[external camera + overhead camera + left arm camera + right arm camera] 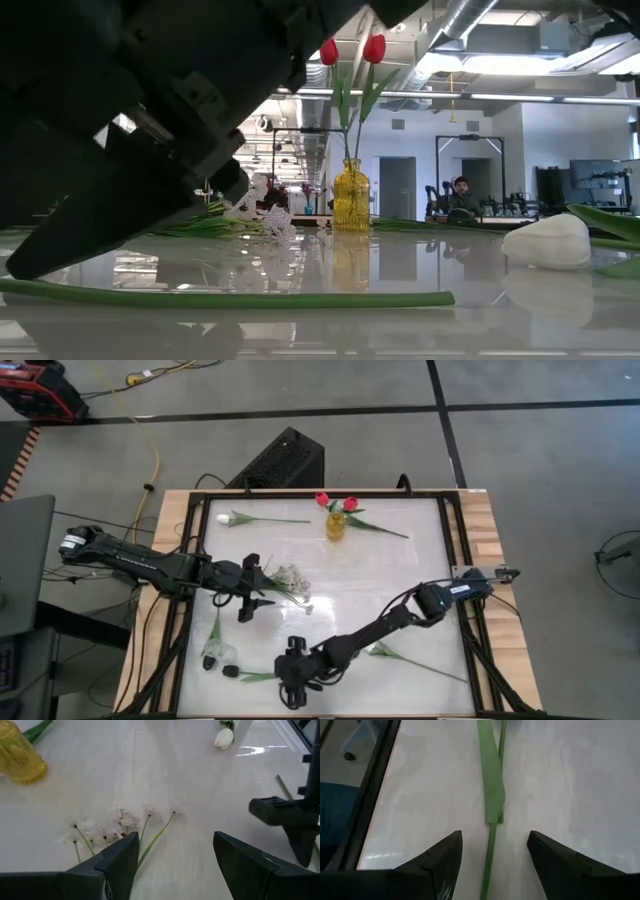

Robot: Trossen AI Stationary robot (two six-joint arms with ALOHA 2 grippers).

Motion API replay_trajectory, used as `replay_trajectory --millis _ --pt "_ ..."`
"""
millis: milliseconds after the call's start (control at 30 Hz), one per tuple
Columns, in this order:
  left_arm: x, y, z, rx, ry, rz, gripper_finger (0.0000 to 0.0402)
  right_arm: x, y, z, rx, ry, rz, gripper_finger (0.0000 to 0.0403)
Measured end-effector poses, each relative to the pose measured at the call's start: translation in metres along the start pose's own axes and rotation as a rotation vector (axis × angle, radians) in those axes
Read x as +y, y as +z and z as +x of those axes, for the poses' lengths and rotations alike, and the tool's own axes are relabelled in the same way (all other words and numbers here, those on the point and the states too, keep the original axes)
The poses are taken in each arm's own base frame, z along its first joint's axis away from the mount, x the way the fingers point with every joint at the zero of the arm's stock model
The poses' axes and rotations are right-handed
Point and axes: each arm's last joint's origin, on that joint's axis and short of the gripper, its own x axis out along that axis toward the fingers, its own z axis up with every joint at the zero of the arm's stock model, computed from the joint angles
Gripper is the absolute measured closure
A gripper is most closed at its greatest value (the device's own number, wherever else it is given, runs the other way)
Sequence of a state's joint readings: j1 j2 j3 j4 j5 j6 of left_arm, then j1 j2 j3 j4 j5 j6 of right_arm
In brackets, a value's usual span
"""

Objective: Sort flowers into vase by color
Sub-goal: Put the bottom black tulip into the yellow vase

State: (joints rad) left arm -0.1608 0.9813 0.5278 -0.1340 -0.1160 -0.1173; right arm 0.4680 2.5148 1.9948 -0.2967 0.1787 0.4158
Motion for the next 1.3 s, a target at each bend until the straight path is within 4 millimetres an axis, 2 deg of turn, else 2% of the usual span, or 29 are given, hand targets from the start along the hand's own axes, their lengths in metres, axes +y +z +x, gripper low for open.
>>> replay_trajectory --millis 100,167,367,433,567,700,867,967,1033,1167,1300 --pt "0.000 0.000 0.000 -0.004 0.004 -0.003 0.0157 0.006 -0.009 0.005 -0.015 -0.068 -0.002 0.0174" --pt "0.000 0.001 0.000 -0.022 0.002 -0.008 0.0157 0.007 -0.012 0.005 -0.009 -0.091 -0.001 0.0206" --pt "0.001 0.000 0.001 -0.024 0.025 -0.023 0.0157 0.005 -0.020 0.001 0.085 -0.132 -0.009 0.0355" --pt "0.001 0.000 0.001 -0.024 0.027 -0.025 0.0157 0.005 -0.019 0.000 0.116 -0.102 0.005 0.0383" --pt "0.001 0.001 0.001 -0.036 0.026 -0.026 0.0157 0.004 -0.012 -0.012 0.140 -0.129 -0.031 0.0384" --pt "0.001 0.003 0.000 -0.051 0.034 -0.018 0.0157 -0.002 -0.009 -0.036 0.231 -0.182 -0.150 0.0384" --pt "0.001 0.003 0.000 -0.051 0.037 -0.017 0.0157 -0.026 -0.013 -0.073 0.263 -0.198 -0.212 0.0384" --pt "0.001 0.004 0.000 -0.063 0.042 -0.018 0.0157 -0.047 -0.017 -0.104 0.132 -0.178 -0.169 0.0384" --pt "0.001 0.006 0.000 -0.082 0.048 -0.010 0.0157 -0.062 -0.022 -0.121 -0.023 -0.134 -0.121 0.0384" --pt "0.002 0.009 0.000 -0.122 0.079 0.031 0.0157 -0.094 -0.041 -0.153 -0.315 -0.002 -0.042 0.0384" --pt "0.004 0.015 -0.001 -0.179 0.158 0.051 0.0157 -0.111 -0.063 -0.177 -0.504 0.048 -0.048 0.0384"
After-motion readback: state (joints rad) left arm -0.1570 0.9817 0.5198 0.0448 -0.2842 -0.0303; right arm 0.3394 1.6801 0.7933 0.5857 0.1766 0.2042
